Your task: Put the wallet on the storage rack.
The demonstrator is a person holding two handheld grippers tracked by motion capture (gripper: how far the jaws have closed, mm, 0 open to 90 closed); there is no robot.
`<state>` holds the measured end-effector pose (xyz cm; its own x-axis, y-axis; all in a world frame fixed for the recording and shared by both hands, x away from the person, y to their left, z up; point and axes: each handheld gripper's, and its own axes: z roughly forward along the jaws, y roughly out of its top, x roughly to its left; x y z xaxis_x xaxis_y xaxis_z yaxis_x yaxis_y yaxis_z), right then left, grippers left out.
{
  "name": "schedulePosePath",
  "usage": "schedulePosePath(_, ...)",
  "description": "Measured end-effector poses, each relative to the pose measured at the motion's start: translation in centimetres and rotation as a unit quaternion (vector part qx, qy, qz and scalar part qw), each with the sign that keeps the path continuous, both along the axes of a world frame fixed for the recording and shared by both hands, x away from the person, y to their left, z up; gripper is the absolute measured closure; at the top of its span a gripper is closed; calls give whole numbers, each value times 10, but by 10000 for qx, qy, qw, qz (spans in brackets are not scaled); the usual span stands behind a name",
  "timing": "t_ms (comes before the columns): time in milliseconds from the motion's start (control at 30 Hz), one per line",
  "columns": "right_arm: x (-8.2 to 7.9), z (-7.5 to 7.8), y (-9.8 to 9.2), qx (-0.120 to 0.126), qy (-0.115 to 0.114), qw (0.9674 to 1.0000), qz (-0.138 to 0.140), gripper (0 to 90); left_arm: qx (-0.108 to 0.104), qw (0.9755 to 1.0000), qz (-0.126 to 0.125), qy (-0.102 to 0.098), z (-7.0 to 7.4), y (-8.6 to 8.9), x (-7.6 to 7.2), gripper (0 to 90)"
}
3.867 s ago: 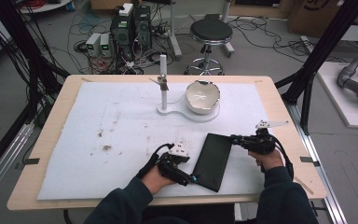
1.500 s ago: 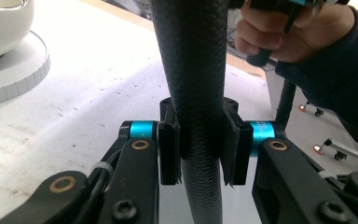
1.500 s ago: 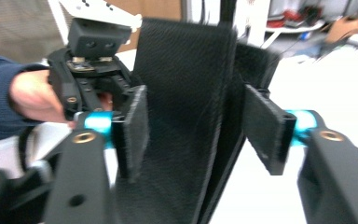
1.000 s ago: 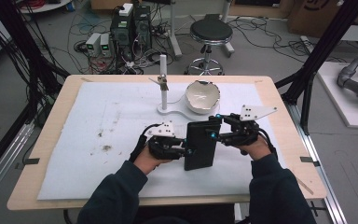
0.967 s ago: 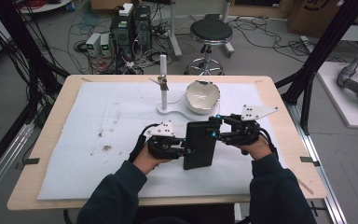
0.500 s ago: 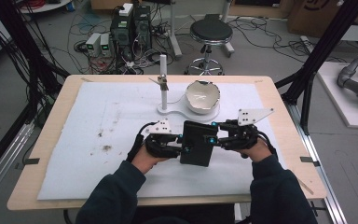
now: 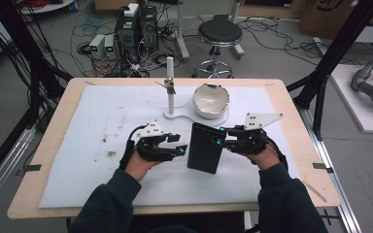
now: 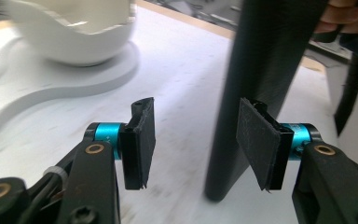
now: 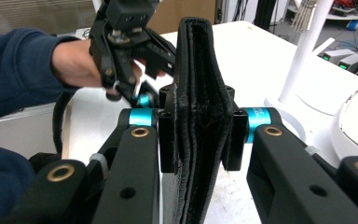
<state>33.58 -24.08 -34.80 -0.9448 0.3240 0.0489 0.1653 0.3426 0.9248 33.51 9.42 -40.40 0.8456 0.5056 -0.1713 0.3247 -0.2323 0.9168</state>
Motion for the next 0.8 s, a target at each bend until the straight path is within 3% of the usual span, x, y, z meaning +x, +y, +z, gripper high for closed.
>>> schedulePosePath(200,1,-1,9,-196,-13,9998,57,692,-36,9981,603,-115,8,52,-9,445)
schedulePosePath(333,2,-1,15,-299,-52,9995,70,729,54,9932,1121,-302,14,85,-16,380)
schedulePosePath(433,4,1,15,-368,-24,9993,47,740,216,9873,1514,-438,12,106,-21,300)
schedulePosePath(533,3,3,15,-418,-101,9991,9,748,238,9820,1838,-374,4,122,-23,206)
schedulePosePath(600,2,6,16,-495,-226,9985,-54,751,256,9808,1911,-295,-1,129,-24,201)
schedulePosePath(700,4,12,14,-402,-346,9985,-163,754,146,9790,2028,-133,-6,135,-22,200)
schedulePosePath(800,8,20,13,-366,-444,9981,-214,754,79,9788,2044,-93,-9,138,-20,201)
